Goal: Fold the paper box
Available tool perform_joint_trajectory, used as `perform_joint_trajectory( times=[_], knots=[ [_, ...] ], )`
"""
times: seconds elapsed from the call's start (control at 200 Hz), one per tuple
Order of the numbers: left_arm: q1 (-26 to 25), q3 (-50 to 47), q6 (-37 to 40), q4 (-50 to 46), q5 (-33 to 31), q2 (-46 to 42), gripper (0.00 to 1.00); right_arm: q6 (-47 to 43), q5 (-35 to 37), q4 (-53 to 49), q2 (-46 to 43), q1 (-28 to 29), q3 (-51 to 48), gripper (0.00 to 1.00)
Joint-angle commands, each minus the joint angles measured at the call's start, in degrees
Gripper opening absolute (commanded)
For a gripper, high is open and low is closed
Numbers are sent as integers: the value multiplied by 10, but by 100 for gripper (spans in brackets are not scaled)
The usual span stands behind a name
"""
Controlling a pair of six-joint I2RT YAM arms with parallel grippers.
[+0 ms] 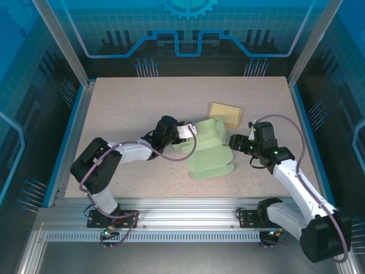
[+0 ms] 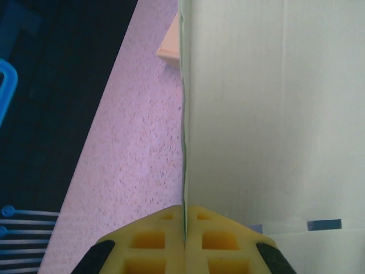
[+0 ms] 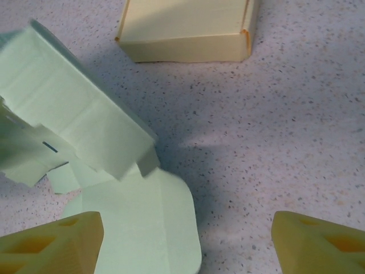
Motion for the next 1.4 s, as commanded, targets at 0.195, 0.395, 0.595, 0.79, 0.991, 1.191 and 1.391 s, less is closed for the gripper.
perform_joint_trajectory(
  times=[0.195, 0.395, 0.595, 0.79, 0.991, 1.191, 1.391],
  knots=[
    [-32, -48, 243, 280, -13, 62, 0, -22, 42, 16, 84, -5, 35, 68],
    [-39, -51, 372, 499, -32, 173, 0, -22, -18, 114, 92, -7, -11, 61],
    [-42, -50, 383, 522, -29, 203, 0, -33, -35, 157, 76, -8, -53, 58],
    [-42, -50, 387, 522, -27, 212, 0, -23, -37, 191, 96, -7, -77, 55],
    [-42, -51, 388, 522, -24, 211, 0, -25, -33, 244, 141, -5, -78, 52],
    [-43, -50, 395, 522, -21, 218, 0, -37, -27, 297, 186, 13, -67, 47],
    [-43, -47, 400, 522, -19, 224, 0, -45, -9, 333, 230, 37, -56, 46]
  ],
)
